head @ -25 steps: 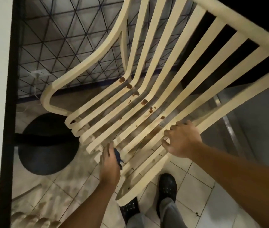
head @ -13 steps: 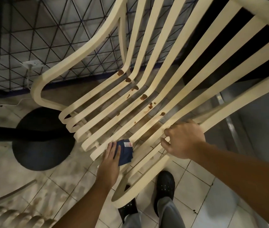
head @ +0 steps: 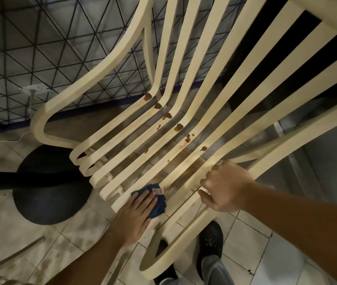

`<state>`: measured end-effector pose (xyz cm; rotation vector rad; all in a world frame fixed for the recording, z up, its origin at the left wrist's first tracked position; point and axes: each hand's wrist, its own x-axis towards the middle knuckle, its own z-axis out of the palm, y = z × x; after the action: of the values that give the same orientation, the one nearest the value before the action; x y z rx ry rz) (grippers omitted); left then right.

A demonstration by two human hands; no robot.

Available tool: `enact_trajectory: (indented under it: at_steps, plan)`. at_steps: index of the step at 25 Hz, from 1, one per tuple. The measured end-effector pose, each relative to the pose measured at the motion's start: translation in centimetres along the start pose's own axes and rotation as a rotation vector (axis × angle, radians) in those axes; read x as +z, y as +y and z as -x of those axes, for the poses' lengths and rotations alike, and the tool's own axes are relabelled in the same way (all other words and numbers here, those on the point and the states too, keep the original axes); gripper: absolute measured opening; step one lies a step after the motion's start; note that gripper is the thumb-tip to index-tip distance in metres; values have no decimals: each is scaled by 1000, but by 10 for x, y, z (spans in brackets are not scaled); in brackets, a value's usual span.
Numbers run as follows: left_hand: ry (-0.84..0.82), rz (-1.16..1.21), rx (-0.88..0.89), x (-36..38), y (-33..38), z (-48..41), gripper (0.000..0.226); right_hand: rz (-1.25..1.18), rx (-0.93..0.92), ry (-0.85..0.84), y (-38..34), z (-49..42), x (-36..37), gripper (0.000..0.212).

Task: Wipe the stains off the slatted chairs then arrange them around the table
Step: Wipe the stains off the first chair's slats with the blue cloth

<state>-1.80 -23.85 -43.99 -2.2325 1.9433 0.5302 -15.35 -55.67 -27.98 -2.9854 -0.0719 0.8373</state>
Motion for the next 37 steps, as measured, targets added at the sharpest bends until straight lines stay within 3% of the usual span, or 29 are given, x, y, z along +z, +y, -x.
enact_trajectory:
  at_steps: [8, 11, 14, 23, 27, 30, 37]
  plan:
    - [-64, 218, -128, -6, 31, -109, 83, -82, 44, -11, 1, -2, 4, 57]
    - [-42, 290, -160, -13, 37, -137, 70, -103, 42, -16, 2, -2, 2, 55]
    - [83, 397, -113, -19, 28, -127, 57, -127, 42, -9, 2, -2, 0, 53]
    - [72, 84, 5, 7, -3, -66, 68, -215, 43, 5, 2, 1, -4, 46]
    - [4, 148, -53, -1, 9, -94, 101, -227, 42, -6, 3, 1, -8, 45]
    - [-10, 294, -80, -4, 18, -129, 104, -216, 45, 2, 3, 1, -10, 44]
    - [-95, 221, -18, 1, 23, -210, 101, -217, 62, 17, 1, 0, -10, 47]
